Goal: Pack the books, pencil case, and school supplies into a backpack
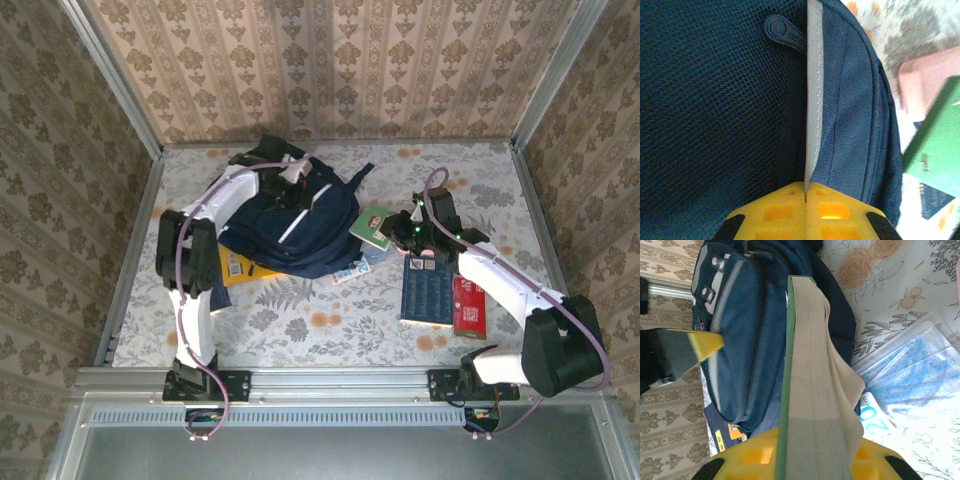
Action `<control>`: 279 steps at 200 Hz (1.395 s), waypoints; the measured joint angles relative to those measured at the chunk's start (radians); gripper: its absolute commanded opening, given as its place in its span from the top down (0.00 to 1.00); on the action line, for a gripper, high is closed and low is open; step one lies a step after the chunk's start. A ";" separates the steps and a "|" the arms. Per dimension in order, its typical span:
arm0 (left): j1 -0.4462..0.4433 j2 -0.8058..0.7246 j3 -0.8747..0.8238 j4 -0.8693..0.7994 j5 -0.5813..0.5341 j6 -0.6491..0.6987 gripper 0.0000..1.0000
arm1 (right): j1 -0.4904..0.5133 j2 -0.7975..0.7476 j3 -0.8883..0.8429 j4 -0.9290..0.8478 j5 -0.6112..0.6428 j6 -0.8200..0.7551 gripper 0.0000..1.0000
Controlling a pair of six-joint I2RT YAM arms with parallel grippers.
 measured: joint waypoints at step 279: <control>-0.207 -0.132 0.059 -0.174 -0.291 0.137 0.45 | 0.101 0.402 0.192 0.504 -0.148 0.370 1.00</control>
